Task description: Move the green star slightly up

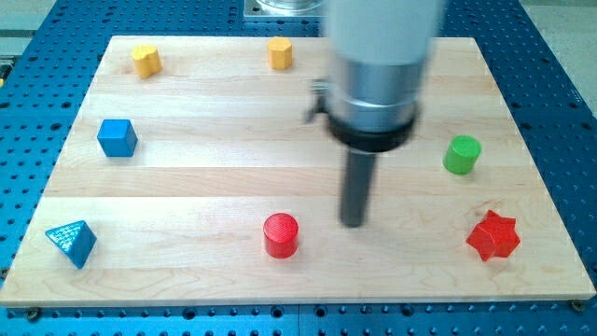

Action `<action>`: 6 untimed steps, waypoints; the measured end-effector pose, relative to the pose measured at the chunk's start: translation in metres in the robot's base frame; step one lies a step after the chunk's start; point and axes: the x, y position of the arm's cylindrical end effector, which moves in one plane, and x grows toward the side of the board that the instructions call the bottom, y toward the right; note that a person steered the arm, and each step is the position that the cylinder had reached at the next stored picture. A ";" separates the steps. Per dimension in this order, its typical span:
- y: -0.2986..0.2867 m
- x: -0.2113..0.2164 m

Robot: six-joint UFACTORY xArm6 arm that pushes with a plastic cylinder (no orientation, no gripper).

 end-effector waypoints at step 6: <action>0.177 -0.111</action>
